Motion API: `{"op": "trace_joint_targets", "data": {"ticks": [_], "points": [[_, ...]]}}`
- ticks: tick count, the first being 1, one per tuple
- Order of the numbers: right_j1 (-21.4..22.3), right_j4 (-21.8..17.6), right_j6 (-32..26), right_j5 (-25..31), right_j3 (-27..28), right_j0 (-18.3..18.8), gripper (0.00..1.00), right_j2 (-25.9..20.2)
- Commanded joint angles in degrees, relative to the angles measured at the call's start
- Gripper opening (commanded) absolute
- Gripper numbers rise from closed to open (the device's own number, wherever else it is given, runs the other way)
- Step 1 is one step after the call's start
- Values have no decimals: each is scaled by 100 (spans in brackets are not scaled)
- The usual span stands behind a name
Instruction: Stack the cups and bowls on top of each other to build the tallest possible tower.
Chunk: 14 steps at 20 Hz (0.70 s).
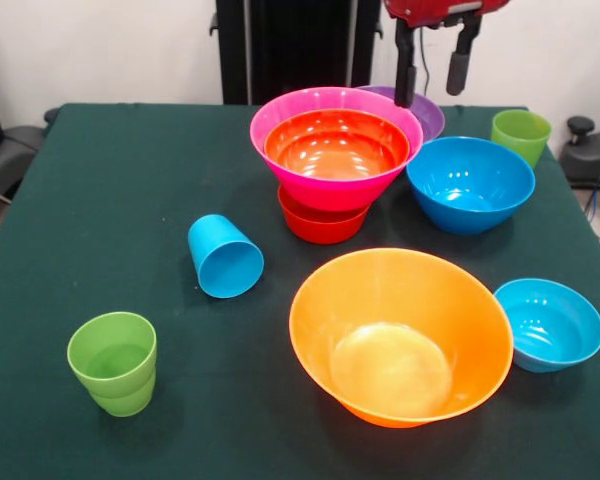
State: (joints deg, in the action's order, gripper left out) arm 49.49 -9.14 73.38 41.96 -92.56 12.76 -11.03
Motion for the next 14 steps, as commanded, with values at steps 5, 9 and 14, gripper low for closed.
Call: {"op": "trace_joint_targets", "data": {"ticks": [5, 9, 14], "points": [[-13, -401, 912, -378, -623, -474, 100, 163], [-49, -453, 1092, -488, -614, -719, 100, 356], [-82, -469, 1068, -839, -778, -819, 100, 469]]}}
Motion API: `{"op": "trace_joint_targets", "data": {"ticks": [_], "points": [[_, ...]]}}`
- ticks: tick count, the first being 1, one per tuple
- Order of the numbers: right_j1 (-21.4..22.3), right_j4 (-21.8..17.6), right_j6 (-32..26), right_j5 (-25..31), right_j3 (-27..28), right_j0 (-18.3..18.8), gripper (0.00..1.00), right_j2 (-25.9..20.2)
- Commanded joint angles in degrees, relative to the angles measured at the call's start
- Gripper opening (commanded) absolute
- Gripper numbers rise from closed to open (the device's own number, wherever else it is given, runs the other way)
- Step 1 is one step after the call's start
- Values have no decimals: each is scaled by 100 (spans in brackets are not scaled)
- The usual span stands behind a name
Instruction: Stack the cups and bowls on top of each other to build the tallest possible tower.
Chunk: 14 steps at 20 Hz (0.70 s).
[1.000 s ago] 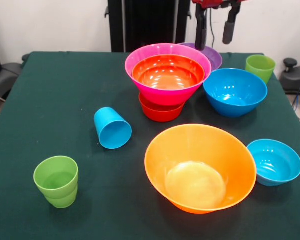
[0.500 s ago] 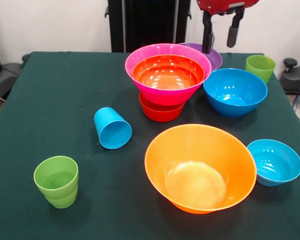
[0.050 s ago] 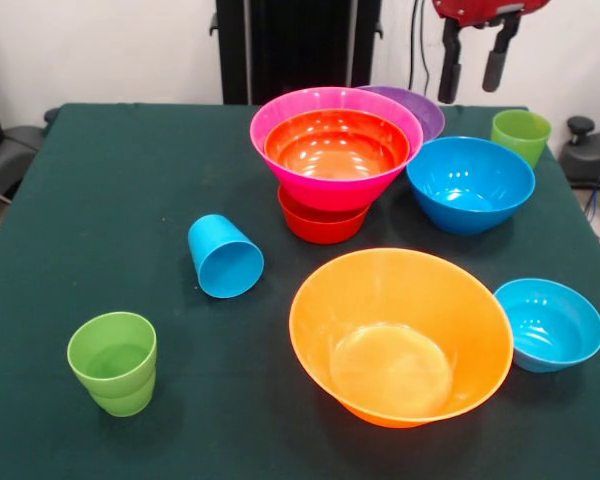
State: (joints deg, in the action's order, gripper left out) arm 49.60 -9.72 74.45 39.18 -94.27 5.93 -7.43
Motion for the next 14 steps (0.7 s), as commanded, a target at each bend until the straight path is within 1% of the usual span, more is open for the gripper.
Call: {"op": "trace_joint_targets", "data": {"ticks": [1, 10, 14], "points": [[-91, -406, 942, -640, -656, -134, 100, 114], [-159, -339, 1124, -639, -572, -436, 100, 333], [-179, -293, 1242, -684, -567, -637, 100, 473]]}}
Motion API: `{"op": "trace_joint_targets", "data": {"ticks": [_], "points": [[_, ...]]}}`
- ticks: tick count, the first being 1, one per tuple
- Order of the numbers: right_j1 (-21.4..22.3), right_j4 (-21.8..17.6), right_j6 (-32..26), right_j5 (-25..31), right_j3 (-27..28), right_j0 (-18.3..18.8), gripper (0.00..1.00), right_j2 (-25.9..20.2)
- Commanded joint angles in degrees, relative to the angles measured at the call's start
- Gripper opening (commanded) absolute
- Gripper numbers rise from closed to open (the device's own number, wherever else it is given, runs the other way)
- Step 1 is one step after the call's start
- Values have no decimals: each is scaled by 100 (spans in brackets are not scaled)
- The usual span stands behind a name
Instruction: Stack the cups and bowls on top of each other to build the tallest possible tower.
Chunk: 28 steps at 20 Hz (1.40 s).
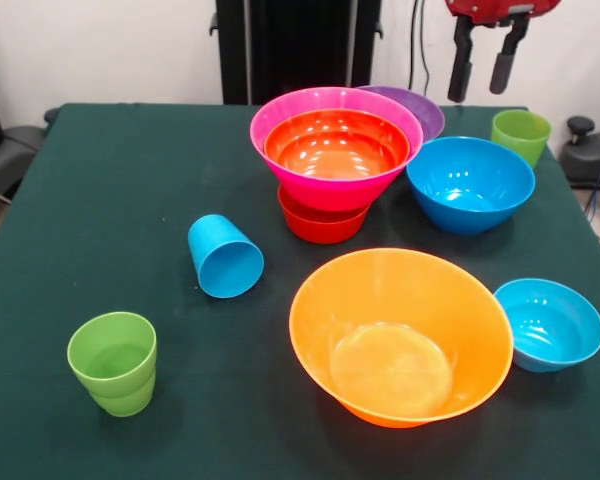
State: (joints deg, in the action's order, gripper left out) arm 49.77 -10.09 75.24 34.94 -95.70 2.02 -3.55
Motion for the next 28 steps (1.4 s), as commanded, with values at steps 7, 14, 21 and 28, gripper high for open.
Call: {"op": "trace_joint_targets", "data": {"ticks": [7, 14, 21, 28], "points": [[-277, -218, 1463, -382, -397, -688, 100, 366], [-429, -97, 1471, -572, -465, -695, 100, 271], [-575, -135, 1035, -1119, -806, -8, 100, -369], [-721, -310, 1100, -1370, -806, 2, 100, -382]]}}
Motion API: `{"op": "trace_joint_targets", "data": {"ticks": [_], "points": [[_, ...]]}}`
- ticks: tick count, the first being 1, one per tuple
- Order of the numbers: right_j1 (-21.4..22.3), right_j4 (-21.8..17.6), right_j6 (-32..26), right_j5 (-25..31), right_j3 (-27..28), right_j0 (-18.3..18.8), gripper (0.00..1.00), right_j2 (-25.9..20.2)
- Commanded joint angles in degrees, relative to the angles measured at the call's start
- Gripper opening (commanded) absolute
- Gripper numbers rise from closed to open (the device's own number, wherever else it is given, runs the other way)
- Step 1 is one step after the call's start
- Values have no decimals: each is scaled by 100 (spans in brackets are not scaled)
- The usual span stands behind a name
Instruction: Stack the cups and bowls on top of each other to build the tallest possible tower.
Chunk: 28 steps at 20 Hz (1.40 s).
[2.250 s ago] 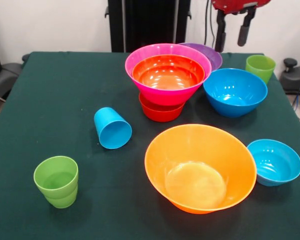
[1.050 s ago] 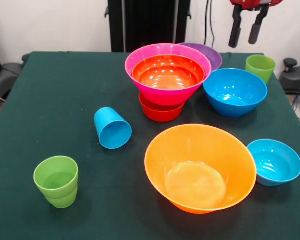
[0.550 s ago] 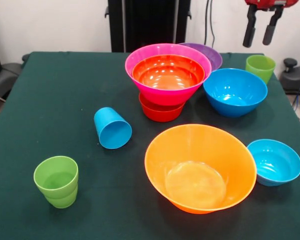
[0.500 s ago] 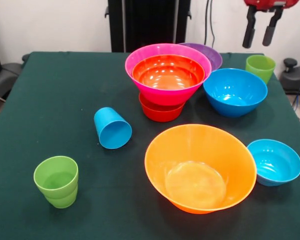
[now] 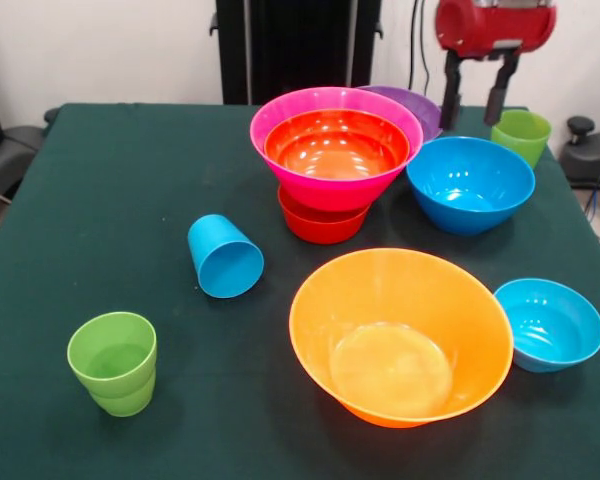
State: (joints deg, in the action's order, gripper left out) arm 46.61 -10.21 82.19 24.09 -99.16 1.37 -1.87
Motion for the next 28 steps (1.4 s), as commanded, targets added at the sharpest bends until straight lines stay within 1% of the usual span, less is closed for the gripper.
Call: {"op": "trace_joint_targets", "data": {"ticks": [1, 5, 11, 28], "points": [[-392, -294, 390, -274, -471, 74, 100, -564], [-345, -259, 419, -117, -439, -53, 100, -508], [-349, -246, 576, 136, -253, -427, 100, -285], [-532, -115, 944, 81, -44, -1118, 100, 244]]}}
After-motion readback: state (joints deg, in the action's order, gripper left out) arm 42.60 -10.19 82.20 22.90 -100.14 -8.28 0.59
